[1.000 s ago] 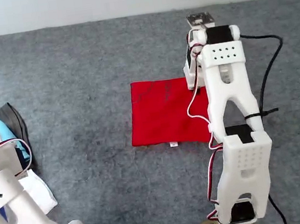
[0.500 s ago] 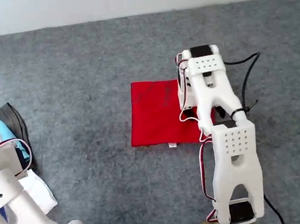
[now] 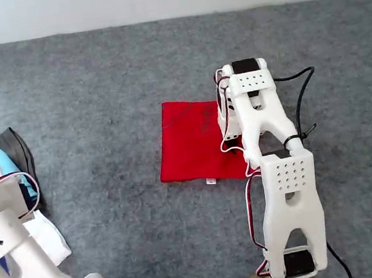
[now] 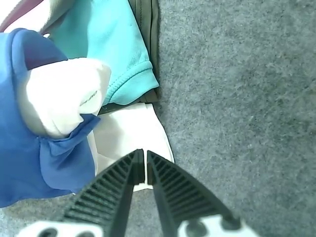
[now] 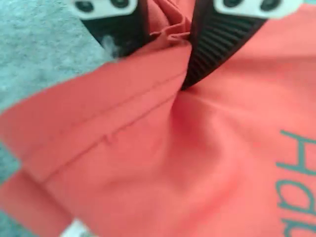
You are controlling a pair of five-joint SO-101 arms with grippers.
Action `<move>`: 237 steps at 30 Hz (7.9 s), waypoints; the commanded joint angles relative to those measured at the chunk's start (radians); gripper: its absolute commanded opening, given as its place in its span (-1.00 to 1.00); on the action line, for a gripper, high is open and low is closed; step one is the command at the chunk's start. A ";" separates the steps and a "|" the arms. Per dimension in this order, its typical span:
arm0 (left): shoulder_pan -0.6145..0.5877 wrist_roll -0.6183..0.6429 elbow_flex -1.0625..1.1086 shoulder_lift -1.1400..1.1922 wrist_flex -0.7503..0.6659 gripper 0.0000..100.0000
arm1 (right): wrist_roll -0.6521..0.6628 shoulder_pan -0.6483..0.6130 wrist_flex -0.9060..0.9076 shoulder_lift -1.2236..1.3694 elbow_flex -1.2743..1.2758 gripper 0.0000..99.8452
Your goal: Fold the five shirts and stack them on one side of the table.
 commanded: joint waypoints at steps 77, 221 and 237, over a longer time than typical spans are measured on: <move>-0.002 -0.008 0.076 -0.015 -0.012 -0.97 | -0.660 0.183 -0.360 0.061 -0.086 -0.32; -0.431 -0.669 -0.162 0.183 -0.043 -0.61 | 0.486 0.570 0.041 -0.816 0.529 -0.88; -0.373 -0.555 -0.246 0.450 -0.170 -0.97 | 0.485 0.570 0.041 -0.944 0.698 -0.88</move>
